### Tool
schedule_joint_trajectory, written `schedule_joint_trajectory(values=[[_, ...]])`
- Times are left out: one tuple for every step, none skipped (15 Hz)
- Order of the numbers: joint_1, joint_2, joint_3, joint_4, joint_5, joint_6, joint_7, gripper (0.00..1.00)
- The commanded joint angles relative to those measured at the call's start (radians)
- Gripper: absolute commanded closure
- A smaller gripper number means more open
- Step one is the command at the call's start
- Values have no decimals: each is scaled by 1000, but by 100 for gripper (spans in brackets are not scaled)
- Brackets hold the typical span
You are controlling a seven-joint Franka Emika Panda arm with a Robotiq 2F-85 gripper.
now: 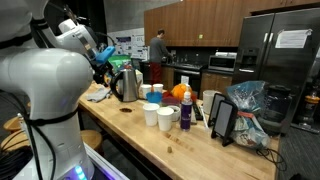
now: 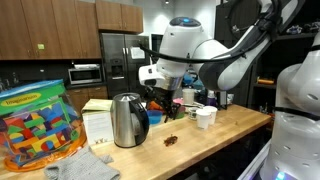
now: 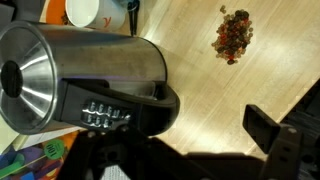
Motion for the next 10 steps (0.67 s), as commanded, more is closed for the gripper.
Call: schedule_joint_trajectory(values=[[-34,37,9,1,-89,58,88,0],[-36,42,9,2,-112,67,108,0],[-54,46,26,1,-130,78,123,0],[-58,50,30,1,-152,85,141,0],[-65,51,39,1,-173,87,159,0],[-69,50,46,1,-190,87,174,0],[-74,47,53,1,-207,87,191,0],[-77,46,59,1,-222,88,205,0],[-81,45,65,2,-235,90,218,0],[-83,45,70,4,-248,89,230,0]])
